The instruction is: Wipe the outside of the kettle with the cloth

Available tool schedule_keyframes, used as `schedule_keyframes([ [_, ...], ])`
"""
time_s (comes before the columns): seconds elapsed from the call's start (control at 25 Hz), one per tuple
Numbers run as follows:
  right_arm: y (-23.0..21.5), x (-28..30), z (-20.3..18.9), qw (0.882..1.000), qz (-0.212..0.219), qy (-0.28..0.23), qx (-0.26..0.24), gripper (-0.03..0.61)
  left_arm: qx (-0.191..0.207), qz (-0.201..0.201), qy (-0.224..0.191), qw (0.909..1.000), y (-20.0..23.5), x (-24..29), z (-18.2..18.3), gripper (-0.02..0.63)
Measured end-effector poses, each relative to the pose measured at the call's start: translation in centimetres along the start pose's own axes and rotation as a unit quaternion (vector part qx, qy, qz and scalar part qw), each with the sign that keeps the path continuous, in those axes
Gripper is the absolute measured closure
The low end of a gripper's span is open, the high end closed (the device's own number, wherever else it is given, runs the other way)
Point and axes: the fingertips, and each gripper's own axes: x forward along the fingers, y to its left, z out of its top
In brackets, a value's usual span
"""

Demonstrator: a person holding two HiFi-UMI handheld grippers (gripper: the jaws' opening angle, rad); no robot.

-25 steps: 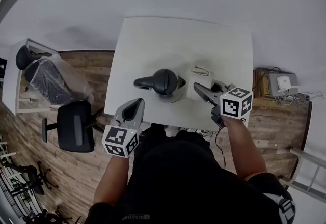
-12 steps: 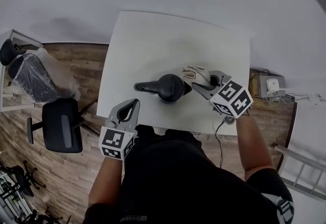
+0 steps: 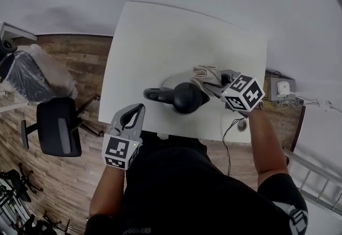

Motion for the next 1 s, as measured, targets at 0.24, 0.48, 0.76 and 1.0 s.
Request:
schedule_keyframes([
  [0.24, -1.7, 3.6, -1.2, 0.999, 0.017, 0.036, 0.021, 0.482, -0.004, -0.01, -0.007, 0.9999, 1.1, 0.6, 0.0, 0.609],
  [0.48, -3.0, 6.7, -2.4, 0.996, 0.036, 0.058, 0.049, 0.483, -0.002, -0.013, -0.02, 0.9997, 2.4, 0.8, 0.1, 0.609],
  [0.76, -3.9, 9.0, -3.2, 0.994, 0.048, 0.077, 0.067, 0.483, -0.019, -0.006, -0.01, 0.9998, 3.9, 1.6, -0.5, 0.609],
  [1.0, -4.7, 10.5, -4.1, 0.991, 0.053, 0.088, 0.085, 0.483, -0.026, -0.006, -0.001, 0.9997, 4.6, 2.2, -1.0, 0.609],
])
